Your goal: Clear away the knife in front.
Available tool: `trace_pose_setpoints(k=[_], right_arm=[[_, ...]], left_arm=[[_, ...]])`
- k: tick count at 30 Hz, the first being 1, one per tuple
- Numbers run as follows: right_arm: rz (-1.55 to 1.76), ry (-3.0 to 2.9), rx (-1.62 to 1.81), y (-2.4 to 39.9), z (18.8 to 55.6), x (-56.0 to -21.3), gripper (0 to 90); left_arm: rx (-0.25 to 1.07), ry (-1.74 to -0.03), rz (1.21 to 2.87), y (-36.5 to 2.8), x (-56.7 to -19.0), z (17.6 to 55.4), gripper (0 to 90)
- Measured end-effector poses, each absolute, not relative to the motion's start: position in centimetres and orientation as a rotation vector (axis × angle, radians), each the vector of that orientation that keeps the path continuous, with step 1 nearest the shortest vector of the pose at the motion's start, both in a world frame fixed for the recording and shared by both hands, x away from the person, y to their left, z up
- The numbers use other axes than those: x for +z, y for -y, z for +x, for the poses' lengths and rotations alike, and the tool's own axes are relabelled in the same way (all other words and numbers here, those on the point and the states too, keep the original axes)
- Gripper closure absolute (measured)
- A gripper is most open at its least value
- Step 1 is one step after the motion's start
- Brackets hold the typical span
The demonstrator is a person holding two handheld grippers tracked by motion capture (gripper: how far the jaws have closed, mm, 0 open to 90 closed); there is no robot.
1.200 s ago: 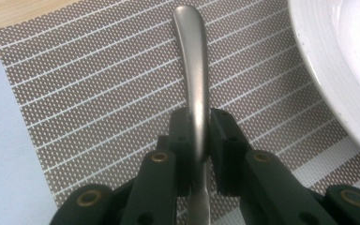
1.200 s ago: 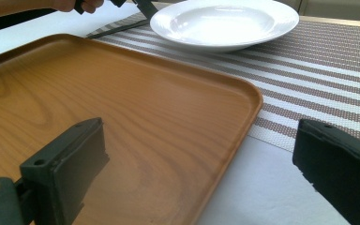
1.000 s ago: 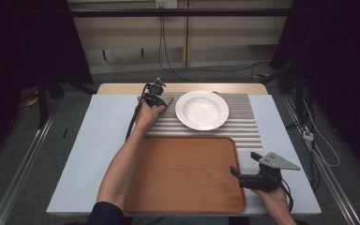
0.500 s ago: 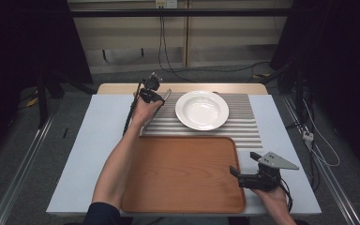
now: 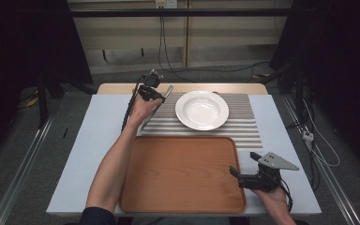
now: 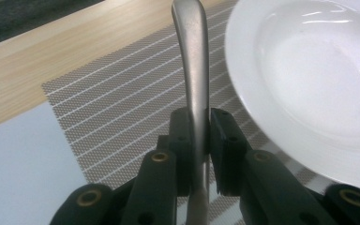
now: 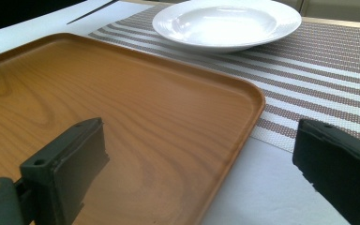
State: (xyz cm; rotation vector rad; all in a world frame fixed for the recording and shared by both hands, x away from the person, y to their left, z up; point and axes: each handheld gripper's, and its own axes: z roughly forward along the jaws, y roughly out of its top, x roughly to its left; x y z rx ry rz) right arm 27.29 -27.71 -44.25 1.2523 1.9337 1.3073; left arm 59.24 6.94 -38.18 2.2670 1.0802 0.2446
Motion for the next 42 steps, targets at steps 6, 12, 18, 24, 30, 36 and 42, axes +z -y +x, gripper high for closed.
trace_pose_setpoints(k=[6,12,18,24,30,36,42], right_arm=[[1.253,-1.929,1.299,27.8,27.2,-44.2,3.0],[1.247,-1.927,1.3,27.7,26.8,-44.1,3.0],[1.242,-1.93,1.3,27.6,26.8,-44.1,3.0],[1.246,-1.935,1.297,27.4,27.0,-44.1,3.0],[1.237,-1.938,1.294,27.3,26.9,-44.1,3.0],[1.238,-1.934,1.292,27.4,26.9,-44.1,3.0],[1.238,-1.934,1.295,27.4,26.9,-44.1,3.0]], left_arm=[[0.244,-1.052,2.3,-6.7,-37.1,57.9,80.2],[0.237,-1.017,2.305,-6.7,-36.4,56.2,80.2],[0.242,-1.012,2.311,-7.5,-36.4,54.8,80.2],[0.269,-1.007,2.297,-8.2,-36.0,53.4,80.2],[0.272,-0.988,2.306,-8.5,-35.7,51.9,80.2],[0.275,-0.974,2.319,-9.0,-35.5,50.3,80.2],[0.262,-0.953,2.324,-9.3,-35.5,48.9,80.1]])
